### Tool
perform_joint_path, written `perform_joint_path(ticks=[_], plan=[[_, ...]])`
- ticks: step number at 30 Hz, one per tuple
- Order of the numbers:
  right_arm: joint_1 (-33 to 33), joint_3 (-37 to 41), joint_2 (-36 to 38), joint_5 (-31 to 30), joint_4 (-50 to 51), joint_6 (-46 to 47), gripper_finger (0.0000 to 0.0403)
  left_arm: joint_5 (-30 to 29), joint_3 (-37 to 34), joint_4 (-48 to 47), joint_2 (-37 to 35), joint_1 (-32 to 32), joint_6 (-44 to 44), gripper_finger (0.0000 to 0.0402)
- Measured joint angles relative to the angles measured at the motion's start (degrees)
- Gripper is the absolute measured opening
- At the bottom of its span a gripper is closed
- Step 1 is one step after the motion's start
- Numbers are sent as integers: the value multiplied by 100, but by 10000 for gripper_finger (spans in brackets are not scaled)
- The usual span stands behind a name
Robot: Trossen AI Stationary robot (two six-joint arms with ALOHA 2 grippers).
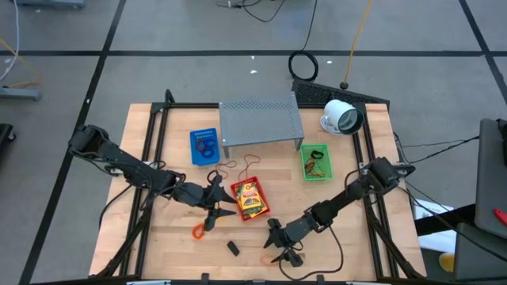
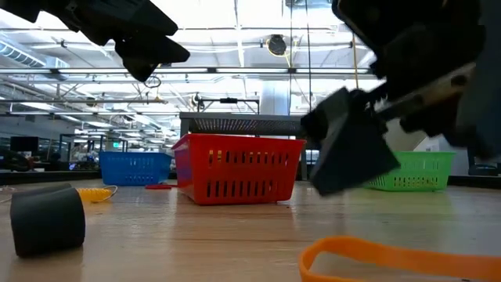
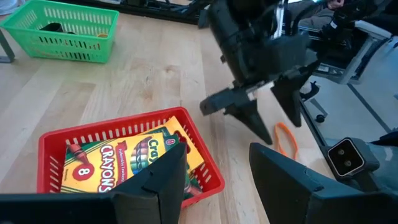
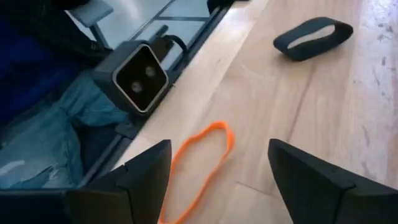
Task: Pick & Place Office Desk Supplies
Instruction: Put the orange rubber band into the green bin
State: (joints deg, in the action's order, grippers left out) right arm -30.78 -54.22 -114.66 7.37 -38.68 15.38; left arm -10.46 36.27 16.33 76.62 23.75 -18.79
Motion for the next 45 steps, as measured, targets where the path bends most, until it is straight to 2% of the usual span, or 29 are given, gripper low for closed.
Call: perform_joint_path(ticks=[7,13,22,37,45], plan=[[45,0,-328,-59,-190,-166,263,2,0,-12,0,0,-17,184],[38,-4,-324,-436,-44,-646,258,1,0,-28,0,0,-48,184],[38,-4,-324,-611,36,-1114,242,2,0,-36,0,0,-103,184],[30,-9,-472,-732,94,-1207,238,2,0,-90,0,0,-103,184],[39,-268,-996,-241,-386,-1443,238,4,0,-133,0,0,-101,184]])
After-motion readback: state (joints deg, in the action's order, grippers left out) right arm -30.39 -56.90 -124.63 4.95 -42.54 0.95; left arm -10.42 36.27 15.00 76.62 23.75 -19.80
